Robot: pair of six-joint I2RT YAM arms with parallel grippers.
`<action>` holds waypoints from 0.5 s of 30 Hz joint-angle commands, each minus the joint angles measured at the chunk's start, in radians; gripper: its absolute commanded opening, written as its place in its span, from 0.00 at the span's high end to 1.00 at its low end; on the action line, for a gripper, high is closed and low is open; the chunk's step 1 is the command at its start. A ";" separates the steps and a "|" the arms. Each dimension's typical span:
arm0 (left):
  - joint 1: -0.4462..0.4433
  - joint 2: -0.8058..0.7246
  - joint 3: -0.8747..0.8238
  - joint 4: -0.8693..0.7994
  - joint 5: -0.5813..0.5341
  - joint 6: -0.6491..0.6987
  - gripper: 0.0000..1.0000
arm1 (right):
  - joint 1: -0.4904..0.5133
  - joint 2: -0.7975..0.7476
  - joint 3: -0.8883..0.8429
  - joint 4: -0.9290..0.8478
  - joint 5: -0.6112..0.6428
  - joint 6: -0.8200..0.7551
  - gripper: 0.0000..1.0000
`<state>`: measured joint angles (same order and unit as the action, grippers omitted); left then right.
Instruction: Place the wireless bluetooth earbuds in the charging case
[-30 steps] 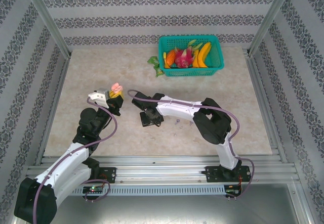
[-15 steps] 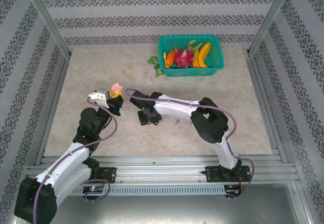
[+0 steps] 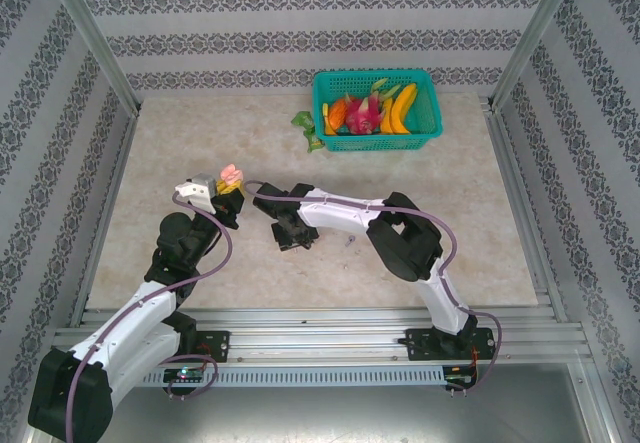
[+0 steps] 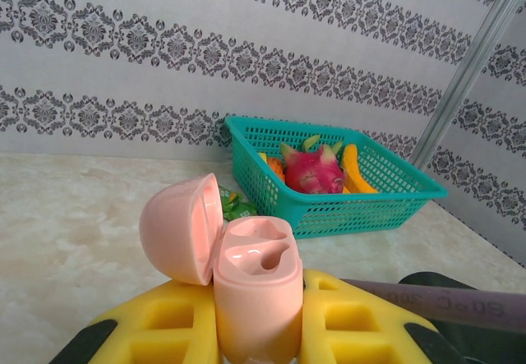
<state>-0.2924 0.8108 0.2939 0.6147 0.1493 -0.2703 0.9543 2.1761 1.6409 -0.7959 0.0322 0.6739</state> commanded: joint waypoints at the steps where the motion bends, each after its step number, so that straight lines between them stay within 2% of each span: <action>1: 0.011 0.002 0.017 0.051 -0.007 -0.015 1.00 | 0.019 0.032 0.016 -0.045 0.021 -0.013 0.64; 15: 0.011 0.005 0.020 0.054 -0.005 -0.019 1.00 | 0.051 0.054 0.025 -0.074 0.047 0.018 0.67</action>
<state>-0.2924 0.8146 0.2939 0.6167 0.1452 -0.2710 0.9802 2.1857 1.6543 -0.8143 0.0761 0.6830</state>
